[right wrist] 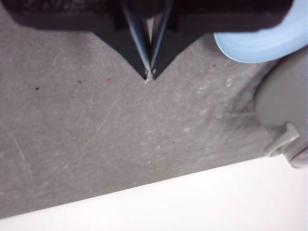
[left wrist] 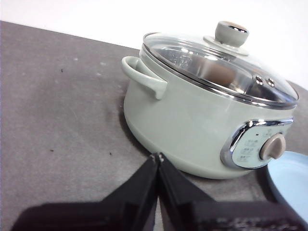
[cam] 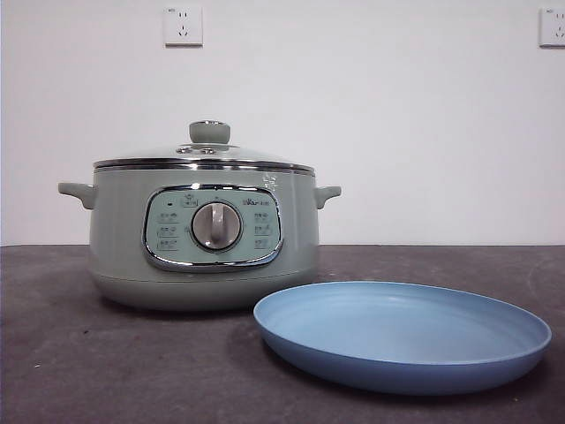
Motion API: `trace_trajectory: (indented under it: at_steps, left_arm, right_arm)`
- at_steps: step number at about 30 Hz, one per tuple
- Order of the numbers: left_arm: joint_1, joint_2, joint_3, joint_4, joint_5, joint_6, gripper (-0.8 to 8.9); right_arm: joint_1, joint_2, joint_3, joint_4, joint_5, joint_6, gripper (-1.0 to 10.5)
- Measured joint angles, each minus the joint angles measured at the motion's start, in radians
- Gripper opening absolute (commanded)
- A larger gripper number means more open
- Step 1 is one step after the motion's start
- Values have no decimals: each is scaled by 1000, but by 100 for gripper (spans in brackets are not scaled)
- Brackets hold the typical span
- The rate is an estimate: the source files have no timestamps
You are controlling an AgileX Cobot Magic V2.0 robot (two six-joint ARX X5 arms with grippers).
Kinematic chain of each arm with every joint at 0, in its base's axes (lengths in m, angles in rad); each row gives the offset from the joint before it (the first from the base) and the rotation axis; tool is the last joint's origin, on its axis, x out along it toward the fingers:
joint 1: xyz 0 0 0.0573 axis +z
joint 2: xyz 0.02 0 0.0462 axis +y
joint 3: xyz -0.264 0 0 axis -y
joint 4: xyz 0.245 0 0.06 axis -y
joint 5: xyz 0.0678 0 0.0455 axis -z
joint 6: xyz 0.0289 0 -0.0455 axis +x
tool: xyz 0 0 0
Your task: Take the potato out from the steamer,put the potato on the plate,close the lid
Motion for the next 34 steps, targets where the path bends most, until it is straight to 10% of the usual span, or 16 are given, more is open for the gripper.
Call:
trace_trajectory:
  at_steps: [8, 18, 34]
  left_arm:
    - [0, 0, 98, -65, 3, -105, -8]
    - [0, 81, 337, -266, 66, -101, -8]
    - [0, 521, 788, -599, 312, 201, -8]
  right_arm:
    - [0, 11, 61, 4, -80, 174, -12]
    - [0, 178, 301, -112, -228, 196, -12]
    - [46, 623, 885, -661, -597, -197, -11]
